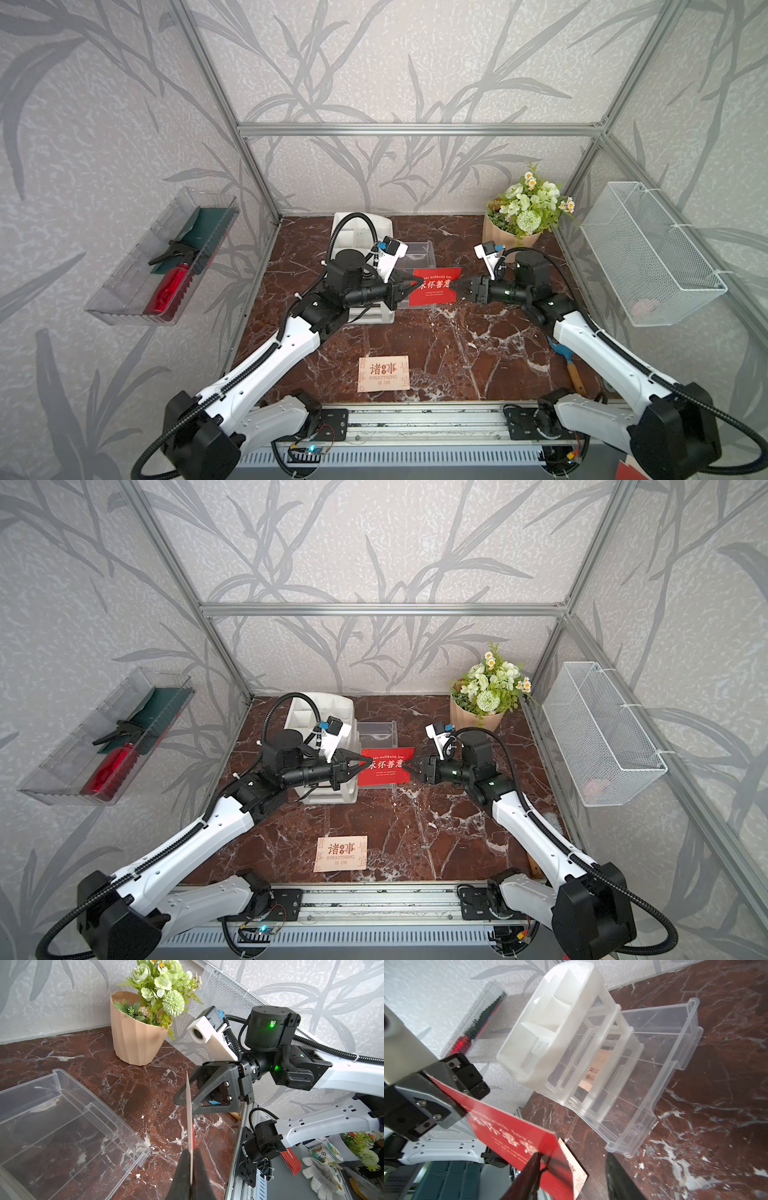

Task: Take the postcards out of the drawer
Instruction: Place the postcard at the center of the board.

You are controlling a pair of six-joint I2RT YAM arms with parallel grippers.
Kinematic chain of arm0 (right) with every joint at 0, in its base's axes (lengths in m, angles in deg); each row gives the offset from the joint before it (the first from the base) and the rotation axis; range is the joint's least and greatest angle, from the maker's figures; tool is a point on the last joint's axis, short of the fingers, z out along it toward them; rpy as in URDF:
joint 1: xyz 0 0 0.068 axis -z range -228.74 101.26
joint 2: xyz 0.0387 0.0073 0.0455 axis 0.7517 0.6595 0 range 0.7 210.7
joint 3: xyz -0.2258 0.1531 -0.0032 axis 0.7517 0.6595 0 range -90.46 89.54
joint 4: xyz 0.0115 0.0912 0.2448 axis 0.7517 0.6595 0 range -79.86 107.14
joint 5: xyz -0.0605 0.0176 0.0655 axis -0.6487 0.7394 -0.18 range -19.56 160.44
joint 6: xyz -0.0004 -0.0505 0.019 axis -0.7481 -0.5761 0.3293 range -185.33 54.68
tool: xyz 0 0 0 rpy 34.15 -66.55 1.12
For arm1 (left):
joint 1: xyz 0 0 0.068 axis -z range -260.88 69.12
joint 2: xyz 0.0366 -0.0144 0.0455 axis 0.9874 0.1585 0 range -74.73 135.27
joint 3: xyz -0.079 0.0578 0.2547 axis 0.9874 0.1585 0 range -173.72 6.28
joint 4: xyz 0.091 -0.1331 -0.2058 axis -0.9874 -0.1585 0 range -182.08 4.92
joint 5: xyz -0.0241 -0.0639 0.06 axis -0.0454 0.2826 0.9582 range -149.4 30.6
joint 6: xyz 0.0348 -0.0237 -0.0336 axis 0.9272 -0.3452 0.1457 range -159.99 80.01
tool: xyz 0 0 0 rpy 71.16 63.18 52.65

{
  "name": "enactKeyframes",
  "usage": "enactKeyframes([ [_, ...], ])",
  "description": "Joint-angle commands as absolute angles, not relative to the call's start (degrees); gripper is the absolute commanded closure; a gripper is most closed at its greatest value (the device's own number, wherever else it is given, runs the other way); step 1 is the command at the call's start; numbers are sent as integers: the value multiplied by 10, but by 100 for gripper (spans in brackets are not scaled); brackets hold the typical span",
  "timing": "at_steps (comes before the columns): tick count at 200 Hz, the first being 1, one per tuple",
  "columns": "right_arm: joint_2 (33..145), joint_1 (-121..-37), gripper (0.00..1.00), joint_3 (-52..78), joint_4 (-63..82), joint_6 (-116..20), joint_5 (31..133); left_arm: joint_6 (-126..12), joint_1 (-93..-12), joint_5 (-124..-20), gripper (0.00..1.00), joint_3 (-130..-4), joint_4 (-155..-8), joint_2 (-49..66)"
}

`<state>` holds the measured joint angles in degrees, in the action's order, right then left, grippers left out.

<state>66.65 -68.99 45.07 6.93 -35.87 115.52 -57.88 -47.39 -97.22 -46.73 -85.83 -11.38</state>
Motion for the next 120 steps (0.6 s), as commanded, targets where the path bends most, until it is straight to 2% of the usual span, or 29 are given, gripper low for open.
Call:
enactKeyframes([
  [1,670,-690,52,462,-50,-297,1208,-590,-472,-984,100,-460,-822,-107],
  [38,663,-691,60,465,-100,-250,1238,-587,-472,-954,100,-462,-825,-99],
  [120,641,-691,91,454,-73,-244,1242,-585,-472,-891,100,-457,-829,-97],
])
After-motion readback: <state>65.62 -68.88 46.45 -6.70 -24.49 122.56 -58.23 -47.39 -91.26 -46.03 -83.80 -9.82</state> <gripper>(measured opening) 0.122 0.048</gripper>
